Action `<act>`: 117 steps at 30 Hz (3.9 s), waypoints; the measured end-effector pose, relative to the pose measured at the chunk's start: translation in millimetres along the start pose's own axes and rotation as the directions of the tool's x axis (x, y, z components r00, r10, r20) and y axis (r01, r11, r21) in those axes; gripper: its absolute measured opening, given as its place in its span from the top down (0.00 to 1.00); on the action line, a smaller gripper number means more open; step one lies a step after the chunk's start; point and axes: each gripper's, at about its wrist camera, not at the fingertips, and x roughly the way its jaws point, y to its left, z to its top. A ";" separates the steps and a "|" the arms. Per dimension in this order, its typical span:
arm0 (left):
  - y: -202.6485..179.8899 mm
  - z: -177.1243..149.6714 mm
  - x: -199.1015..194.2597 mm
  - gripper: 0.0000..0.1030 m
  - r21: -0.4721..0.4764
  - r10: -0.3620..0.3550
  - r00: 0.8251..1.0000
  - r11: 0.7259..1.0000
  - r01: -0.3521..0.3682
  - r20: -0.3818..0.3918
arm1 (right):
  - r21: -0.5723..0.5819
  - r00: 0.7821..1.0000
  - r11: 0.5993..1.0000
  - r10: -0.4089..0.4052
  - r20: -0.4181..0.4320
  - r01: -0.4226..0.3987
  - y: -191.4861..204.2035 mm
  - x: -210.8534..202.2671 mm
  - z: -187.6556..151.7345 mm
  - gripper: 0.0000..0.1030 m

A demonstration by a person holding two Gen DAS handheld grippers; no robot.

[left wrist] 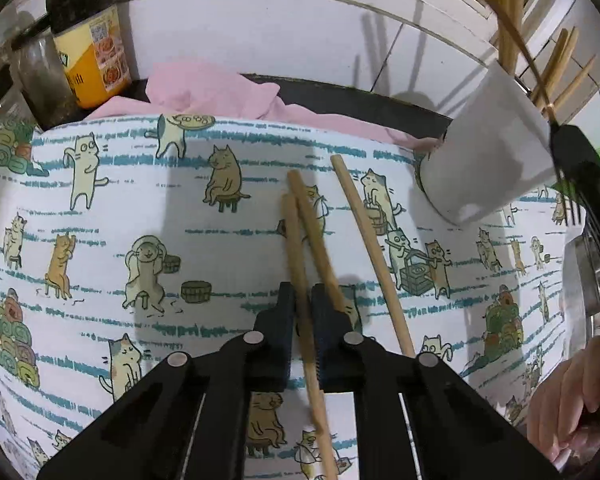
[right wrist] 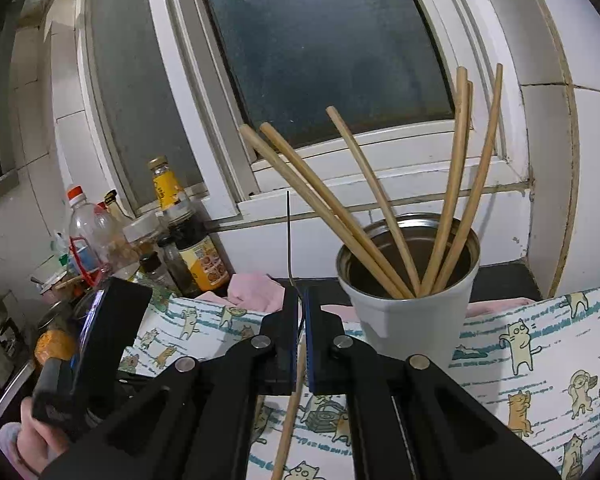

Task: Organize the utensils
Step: 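Carry the skewer toward the cup with the right gripper while the left gripper grasps a chopstick, then lower the skewer and chopstick into the white cup and open both grippers, then withdraw both tools from the cup back toward the cloth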

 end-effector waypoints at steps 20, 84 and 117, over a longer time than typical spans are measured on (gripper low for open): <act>-24.7 3.1 -72.8 0.94 0.120 -0.038 0.971 0.993 0.010 0.236 | 0.015 0.977 0.993 0.113 0.180 -0.117 -8.2 -40.9 8.2 0.96; -82.7 35.6 -138.5 0.20 0.217 -0.155 0.625 0.976 -0.024 0.765 | 0.062 0.988 0.996 -0.067 0.140 0.059 -79.0 -27.4 43.0 0.77; 18.2 -21.9 -94.8 0.01 0.014 0.140 0.598 0.969 -0.246 0.789 | -0.064 0.971 0.978 -0.186 0.149 0.197 7.8 -15.1 -6.5 0.28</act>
